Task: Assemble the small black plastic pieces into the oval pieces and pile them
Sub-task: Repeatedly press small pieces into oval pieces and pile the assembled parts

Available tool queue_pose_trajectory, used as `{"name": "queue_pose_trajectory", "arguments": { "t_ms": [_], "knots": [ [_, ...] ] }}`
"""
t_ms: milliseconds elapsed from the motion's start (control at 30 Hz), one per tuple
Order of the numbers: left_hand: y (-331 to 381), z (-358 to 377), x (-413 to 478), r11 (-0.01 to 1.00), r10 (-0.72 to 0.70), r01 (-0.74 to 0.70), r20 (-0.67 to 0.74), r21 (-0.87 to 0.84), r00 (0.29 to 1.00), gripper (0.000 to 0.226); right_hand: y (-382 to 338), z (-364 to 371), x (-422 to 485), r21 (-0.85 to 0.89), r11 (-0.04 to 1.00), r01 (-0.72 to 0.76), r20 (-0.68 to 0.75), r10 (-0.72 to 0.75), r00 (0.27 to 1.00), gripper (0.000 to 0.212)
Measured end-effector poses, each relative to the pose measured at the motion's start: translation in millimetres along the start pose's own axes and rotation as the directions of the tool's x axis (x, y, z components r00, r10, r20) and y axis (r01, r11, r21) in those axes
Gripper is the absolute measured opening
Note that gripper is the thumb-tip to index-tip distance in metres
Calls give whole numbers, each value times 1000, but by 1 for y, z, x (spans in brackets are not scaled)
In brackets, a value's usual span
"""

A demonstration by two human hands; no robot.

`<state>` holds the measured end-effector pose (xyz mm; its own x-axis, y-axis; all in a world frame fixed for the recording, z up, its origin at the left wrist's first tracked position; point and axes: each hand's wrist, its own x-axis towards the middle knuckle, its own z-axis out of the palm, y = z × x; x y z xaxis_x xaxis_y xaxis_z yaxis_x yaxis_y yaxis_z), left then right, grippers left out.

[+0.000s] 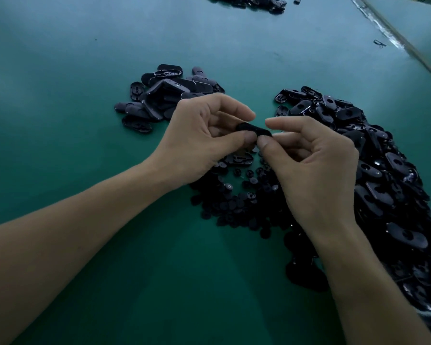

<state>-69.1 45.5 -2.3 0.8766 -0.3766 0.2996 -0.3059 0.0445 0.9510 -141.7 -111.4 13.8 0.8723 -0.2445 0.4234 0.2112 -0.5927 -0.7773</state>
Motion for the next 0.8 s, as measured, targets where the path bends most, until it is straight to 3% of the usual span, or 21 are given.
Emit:
{"name": "queue_pose_trajectory", "arguments": {
  "t_ms": [233, 800],
  "knots": [
    [-2, 1, 0, 999, 3, -4, -24, -41, 1000, 22, 0, 8, -3, -234, 963, 133, -77, -155, 985, 9],
    [-2, 3, 0, 999, 35, -34, -31, 28, 999, 25, -6, 20, -6, -191, 981, -20, -113, -2, 994, 7]
  ]
}}
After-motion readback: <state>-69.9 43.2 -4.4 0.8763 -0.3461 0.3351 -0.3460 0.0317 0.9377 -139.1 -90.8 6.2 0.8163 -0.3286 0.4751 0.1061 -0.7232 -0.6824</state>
